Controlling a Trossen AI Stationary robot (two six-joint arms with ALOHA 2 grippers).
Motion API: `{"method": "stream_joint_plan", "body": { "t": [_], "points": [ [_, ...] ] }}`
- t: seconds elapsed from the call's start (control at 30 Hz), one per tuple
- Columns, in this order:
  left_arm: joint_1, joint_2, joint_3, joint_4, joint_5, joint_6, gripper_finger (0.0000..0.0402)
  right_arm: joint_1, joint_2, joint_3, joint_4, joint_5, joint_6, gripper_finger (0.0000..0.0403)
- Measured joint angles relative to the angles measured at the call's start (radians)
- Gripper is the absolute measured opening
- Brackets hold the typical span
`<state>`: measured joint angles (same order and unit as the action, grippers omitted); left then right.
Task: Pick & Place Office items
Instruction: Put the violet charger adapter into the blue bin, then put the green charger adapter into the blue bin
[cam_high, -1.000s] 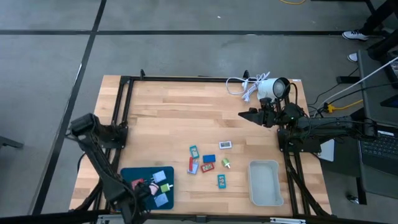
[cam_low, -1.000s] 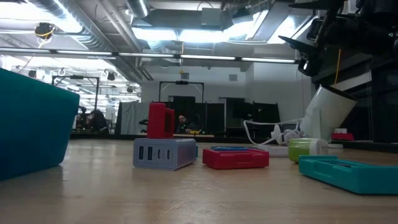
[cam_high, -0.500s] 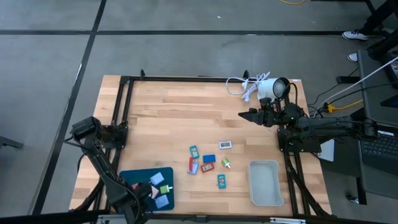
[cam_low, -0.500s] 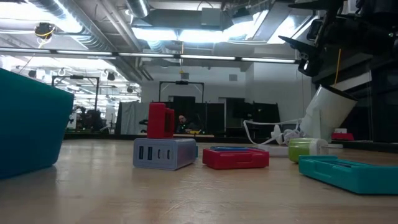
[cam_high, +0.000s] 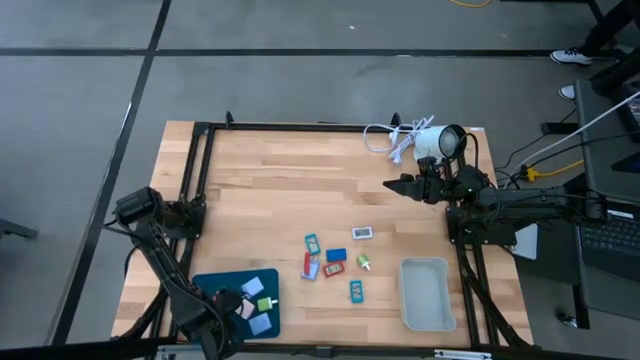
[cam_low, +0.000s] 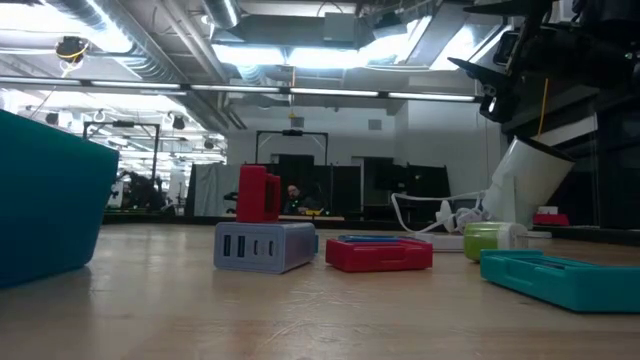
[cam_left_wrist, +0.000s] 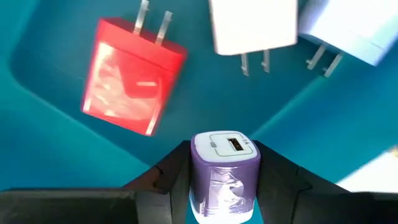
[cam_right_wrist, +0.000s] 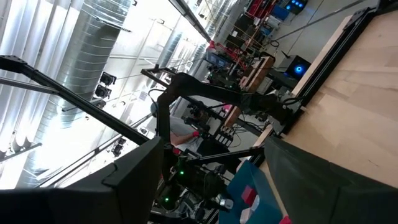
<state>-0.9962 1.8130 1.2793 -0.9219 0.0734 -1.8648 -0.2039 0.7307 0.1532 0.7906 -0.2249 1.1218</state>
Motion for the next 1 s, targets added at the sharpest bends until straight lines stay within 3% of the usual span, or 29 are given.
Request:
{"method": "stream_joint_plan", "body": {
  "t": [0.2, 0.3, 0.43, 0.6, 0.73, 0.83, 1.0],
  "points": [
    [0.023, 0.000, 0.000, -0.013, 0.017, 0.046, 0.0242, 0.000, 0.000, 0.000, 0.000, 0.000, 0.004, 0.0284],
    [0.040, 0.000, 0.000, -0.015, 0.023, 0.079, 0.0275, 0.000, 0.000, 0.000, 0.000, 0.000, 0.004, 0.0284],
    [0.070, -0.011, 0.000, -0.037, 0.024, 0.095, 0.0286, 0.000, 0.000, 0.000, 0.028, 0.000, 0.025, 0.0284],
    [0.128, -0.110, 0.001, -0.075, -0.136, 0.103, 0.0280, 0.000, 0.000, 0.047, 0.105, 0.004, 0.014, 0.0284],
    [0.241, -0.208, 0.040, -0.173, -0.189, 0.290, 0.0277, 0.000, 0.007, 0.143, 0.049, 0.004, -0.075, 0.0284],
    [0.360, -0.275, 0.071, -0.198, -0.292, 0.472, 0.0277, 0.000, 0.008, 0.220, -0.052, -0.002, -0.136, 0.0284],
    [0.592, -0.343, 0.120, -0.182, -0.408, 0.808, 0.0277, 0.000, 0.008, 0.387, -0.440, -0.084, -0.239, 0.0284]
  ]
}}
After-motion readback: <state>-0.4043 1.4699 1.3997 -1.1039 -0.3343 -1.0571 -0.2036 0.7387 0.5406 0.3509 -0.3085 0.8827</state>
